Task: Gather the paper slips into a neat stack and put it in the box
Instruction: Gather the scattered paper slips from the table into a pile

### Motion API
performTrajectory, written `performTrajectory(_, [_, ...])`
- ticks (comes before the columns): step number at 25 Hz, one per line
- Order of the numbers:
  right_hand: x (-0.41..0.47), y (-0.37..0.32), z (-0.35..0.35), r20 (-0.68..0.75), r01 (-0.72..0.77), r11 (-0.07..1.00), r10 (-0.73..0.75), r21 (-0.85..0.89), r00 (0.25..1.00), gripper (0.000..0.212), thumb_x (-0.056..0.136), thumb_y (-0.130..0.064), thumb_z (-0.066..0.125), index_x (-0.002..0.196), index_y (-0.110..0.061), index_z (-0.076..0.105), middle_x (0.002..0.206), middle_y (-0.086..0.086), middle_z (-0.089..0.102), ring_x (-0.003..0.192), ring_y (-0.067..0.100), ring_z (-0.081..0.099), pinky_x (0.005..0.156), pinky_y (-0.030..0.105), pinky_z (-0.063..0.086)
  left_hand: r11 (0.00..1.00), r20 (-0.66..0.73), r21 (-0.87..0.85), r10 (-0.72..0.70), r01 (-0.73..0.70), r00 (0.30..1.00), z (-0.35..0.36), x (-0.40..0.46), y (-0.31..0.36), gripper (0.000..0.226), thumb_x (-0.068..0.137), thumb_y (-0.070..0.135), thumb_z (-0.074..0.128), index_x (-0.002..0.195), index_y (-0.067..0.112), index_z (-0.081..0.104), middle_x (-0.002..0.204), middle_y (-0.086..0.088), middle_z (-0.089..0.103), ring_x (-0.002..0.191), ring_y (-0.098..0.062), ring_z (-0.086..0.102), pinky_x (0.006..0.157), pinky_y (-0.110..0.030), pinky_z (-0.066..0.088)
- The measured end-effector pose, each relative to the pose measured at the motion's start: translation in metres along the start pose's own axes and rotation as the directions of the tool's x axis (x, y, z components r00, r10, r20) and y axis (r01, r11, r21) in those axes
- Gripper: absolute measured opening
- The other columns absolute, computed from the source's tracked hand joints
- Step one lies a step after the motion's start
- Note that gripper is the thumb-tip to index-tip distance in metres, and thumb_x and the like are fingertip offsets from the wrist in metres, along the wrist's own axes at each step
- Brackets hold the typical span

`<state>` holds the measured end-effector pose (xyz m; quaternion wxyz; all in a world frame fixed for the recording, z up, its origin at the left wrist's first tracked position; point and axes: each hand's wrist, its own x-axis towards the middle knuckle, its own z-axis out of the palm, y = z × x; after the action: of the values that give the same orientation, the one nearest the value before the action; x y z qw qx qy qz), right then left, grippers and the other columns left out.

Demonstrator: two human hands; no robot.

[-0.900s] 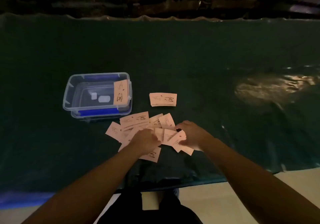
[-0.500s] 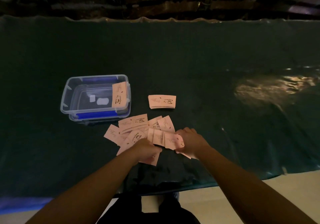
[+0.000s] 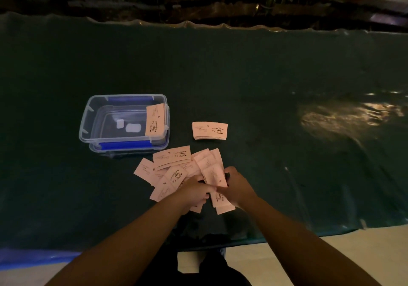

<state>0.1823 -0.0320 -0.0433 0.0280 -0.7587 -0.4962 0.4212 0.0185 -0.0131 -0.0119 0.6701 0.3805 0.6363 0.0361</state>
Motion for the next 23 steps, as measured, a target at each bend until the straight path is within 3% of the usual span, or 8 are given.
performTrajectory(2, [0.002,-0.003,-0.002,-0.022,-0.024,0.996,0.026,0.089,0.999,0.083,0.087,-0.036,0.087,0.153,-0.015,0.041,0.143,0.011,0.064,0.114,0.020,0.063,0.077,0.028,0.054,0.999,-0.019,-0.039,0.014,-0.015,1.000,0.002,0.001,0.002,0.056,0.097,0.014,0.074,0.149,0.024,0.055,0.135,-0.004,0.070,0.118,-0.021,0.069,0.097,-0.036,0.060])
performTrajectory(5, [0.007,-0.012,-0.009,-0.071,-0.088,0.986,0.099,0.139,0.993,0.097,0.083,-0.039,0.089,0.161,-0.016,0.037,0.154,0.013,0.051,0.135,0.031,0.057,0.105,0.046,0.055,0.996,-0.035,-0.075,0.040,-0.042,0.999,0.004,0.004,0.002,0.055,0.098,0.009,0.070,0.149,0.022,0.055,0.140,-0.004,0.068,0.126,-0.023,0.066,0.104,-0.042,0.058])
performTrajectory(8, [0.014,-0.020,-0.006,-0.052,-0.095,0.968,0.110,0.232,0.993,0.087,0.080,-0.031,0.092,0.153,-0.016,0.047,0.149,0.012,0.053,0.130,0.029,0.060,0.097,0.042,0.057,0.994,-0.030,-0.076,0.082,-0.084,0.996,0.003,0.005,-0.001,0.056,0.099,0.003,0.065,0.151,0.021,0.054,0.142,-0.002,0.067,0.127,-0.022,0.065,0.109,-0.045,0.055])
performTrajectory(10, [0.016,-0.025,-0.003,-0.058,-0.103,0.960,0.122,0.262,0.991,0.085,0.078,-0.027,0.094,0.149,-0.016,0.049,0.146,0.011,0.056,0.130,0.028,0.059,0.097,0.043,0.057,0.990,-0.024,0.017,0.140,-0.140,0.990,0.000,0.006,-0.003,0.050,0.100,0.007,0.063,0.147,0.025,0.057,0.134,0.005,0.069,0.126,-0.020,0.065,0.110,-0.046,0.053])
performTrajectory(13, [0.018,-0.032,0.005,-0.093,-0.136,0.962,0.162,0.235,0.982,0.092,0.075,-0.032,0.096,0.150,-0.014,0.047,0.146,0.011,0.053,0.134,0.030,0.054,0.101,0.046,0.057,0.925,-0.072,0.266,0.300,-0.272,0.951,-0.018,0.011,-0.004,0.030,0.100,0.022,0.066,0.127,0.034,0.064,0.122,0.015,0.068,0.116,-0.012,0.065,0.094,-0.031,0.050])
performTrajectory(15, [0.016,-0.036,0.011,-0.116,-0.164,0.974,0.182,0.155,0.976,0.099,0.073,-0.041,0.095,0.152,-0.015,0.042,0.148,0.010,0.046,0.140,0.031,0.046,0.104,0.047,0.053,0.796,-0.142,0.538,0.411,-0.278,0.901,-0.038,0.018,-0.002,0.027,0.100,0.026,0.065,0.126,0.032,0.065,0.131,0.007,0.068,0.114,-0.011,0.062,0.093,-0.028,0.048])
performTrajectory(17, [0.015,-0.041,0.015,-0.133,-0.182,0.980,0.192,0.084,0.972,0.102,0.074,-0.044,0.094,0.153,-0.017,0.038,0.152,0.009,0.041,0.145,0.031,0.040,0.107,0.049,0.049,0.602,-0.135,0.766,0.492,-0.224,0.860,-0.058,0.027,0.004,0.044,0.100,0.032,0.064,0.143,0.030,0.057,0.148,0.001,0.057,0.134,-0.018,0.053,0.113,-0.038,0.044])
performTrajectory(23, [0.017,-0.049,0.019,-0.166,-0.224,0.974,0.225,0.022,0.960,0.095,0.079,-0.039,0.093,0.153,-0.015,0.037,0.153,0.010,0.041,0.144,0.031,0.040,0.109,0.048,0.050,0.207,0.053,0.966,0.422,-0.153,0.905,-0.070,0.044,0.036,0.091,0.087,0.053,0.074,0.162,0.025,0.032,0.165,-0.005,0.038,0.153,-0.030,0.034,0.123,-0.056,0.029])
